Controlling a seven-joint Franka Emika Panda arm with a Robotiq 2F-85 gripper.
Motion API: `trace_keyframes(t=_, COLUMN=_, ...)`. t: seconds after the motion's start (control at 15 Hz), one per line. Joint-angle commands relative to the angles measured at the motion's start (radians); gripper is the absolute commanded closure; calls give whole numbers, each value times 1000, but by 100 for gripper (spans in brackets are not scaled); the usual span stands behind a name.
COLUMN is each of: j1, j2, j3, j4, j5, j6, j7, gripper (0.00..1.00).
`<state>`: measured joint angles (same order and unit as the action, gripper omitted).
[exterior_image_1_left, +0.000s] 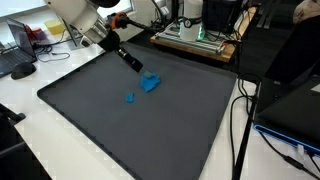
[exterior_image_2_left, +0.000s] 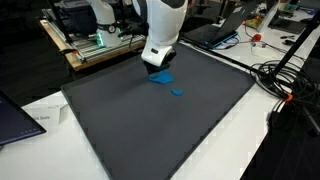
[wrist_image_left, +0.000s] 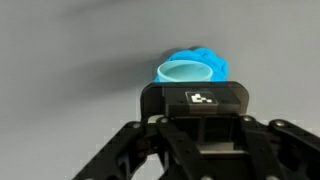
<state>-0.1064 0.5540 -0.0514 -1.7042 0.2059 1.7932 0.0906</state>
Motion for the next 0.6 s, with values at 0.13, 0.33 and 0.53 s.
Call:
trace_keyframes(t=0.13, j1=12, j2=-110, j3=-16, j4=-127, j5=-6, j6=158, j7=21, gripper=79)
trace_keyframes(t=0.33, j1=10, j2=-158, j3=-15, j4=-178, j5=-2, j6=195, j7=18, gripper=79)
trace_keyframes(t=0.53, j1=10, j2=-197, j3=-15, j4=-218, j5=0, j6=242, j7=19, gripper=79)
